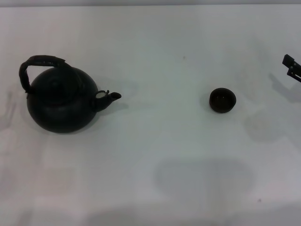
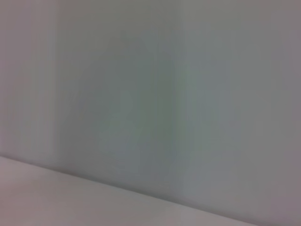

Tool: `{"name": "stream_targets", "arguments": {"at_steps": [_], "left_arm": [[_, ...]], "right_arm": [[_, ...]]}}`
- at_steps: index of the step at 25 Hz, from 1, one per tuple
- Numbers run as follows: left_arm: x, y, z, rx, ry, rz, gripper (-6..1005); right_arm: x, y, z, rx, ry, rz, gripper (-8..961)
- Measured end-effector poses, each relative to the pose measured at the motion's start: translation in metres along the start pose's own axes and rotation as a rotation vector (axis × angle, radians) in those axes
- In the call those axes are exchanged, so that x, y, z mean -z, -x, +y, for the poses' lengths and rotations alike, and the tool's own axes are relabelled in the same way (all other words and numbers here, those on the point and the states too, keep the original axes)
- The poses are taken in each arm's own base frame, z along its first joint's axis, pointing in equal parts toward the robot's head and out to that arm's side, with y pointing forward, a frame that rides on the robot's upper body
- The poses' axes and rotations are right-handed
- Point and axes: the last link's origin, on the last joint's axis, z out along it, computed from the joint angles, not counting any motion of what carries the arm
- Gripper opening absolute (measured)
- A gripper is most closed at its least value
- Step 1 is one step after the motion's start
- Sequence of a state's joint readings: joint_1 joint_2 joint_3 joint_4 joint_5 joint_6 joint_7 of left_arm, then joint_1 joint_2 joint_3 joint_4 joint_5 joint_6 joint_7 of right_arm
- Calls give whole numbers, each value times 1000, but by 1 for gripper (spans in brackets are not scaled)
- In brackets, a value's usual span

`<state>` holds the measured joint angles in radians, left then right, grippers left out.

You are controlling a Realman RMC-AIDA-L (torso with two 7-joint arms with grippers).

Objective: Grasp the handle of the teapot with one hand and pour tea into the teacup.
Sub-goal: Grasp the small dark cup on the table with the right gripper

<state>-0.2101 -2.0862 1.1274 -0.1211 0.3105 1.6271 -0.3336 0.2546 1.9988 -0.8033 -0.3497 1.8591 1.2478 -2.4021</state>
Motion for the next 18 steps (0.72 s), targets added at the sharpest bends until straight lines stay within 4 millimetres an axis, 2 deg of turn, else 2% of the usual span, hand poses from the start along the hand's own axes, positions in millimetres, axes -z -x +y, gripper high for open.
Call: {"name": "stream_targets", "arguments": {"at_steps": [18], "left_arm": [[0,0,0,1,1,0,770]], "right_arm": [[0,-1,2,-2,14,6,865]]}}
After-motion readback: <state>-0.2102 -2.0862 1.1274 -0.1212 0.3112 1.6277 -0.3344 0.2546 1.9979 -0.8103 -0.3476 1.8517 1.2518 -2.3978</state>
